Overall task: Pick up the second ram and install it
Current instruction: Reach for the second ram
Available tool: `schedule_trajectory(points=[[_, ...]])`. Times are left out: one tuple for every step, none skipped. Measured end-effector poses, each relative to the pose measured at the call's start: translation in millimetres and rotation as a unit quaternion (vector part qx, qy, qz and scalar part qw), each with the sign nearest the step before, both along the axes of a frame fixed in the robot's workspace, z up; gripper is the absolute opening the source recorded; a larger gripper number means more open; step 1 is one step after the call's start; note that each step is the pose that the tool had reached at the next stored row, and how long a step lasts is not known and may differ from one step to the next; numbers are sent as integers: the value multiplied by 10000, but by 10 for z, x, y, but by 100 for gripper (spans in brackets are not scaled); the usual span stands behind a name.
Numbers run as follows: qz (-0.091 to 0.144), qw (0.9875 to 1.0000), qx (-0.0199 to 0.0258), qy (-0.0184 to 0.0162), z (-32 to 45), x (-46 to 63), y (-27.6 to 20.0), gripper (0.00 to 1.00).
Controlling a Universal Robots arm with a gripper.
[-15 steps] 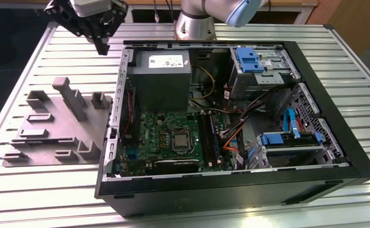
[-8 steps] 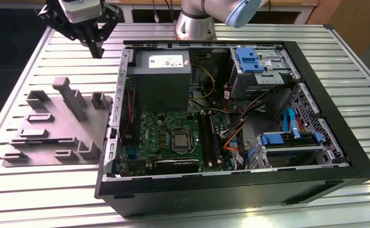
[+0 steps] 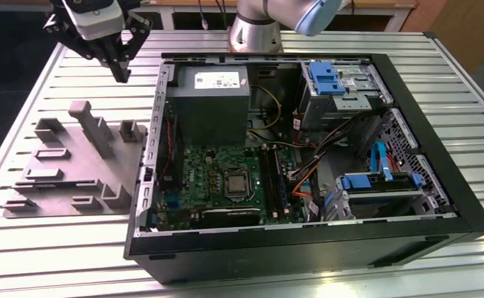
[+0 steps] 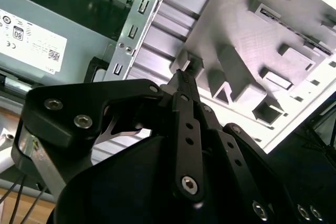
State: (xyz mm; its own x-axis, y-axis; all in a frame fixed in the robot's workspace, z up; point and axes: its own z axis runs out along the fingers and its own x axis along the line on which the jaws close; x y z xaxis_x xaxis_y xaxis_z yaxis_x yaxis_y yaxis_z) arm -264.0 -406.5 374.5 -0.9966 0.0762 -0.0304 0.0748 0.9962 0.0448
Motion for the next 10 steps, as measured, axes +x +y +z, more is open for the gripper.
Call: schedule_trajectory(points=[[0, 10000, 0, 0, -7, -13, -10, 10], [0, 10000, 0, 0, -13, -28, -20, 10], [0, 10000, 0, 0, -18, -42, -31, 10], [0, 10000, 0, 0, -23, -56, -42, 10], [0, 10000, 0, 0, -28, -71, -53, 10], [0, 10000, 0, 1, -33, -86, -64, 10], [0, 10000, 0, 1, -39, -101, -75, 10], [0, 10000, 0, 0, -45, -116, -87, 10], [0, 10000, 0, 0, -52, -130, -98, 10], [0, 10000, 0, 0, -59, -145, -109, 10]])
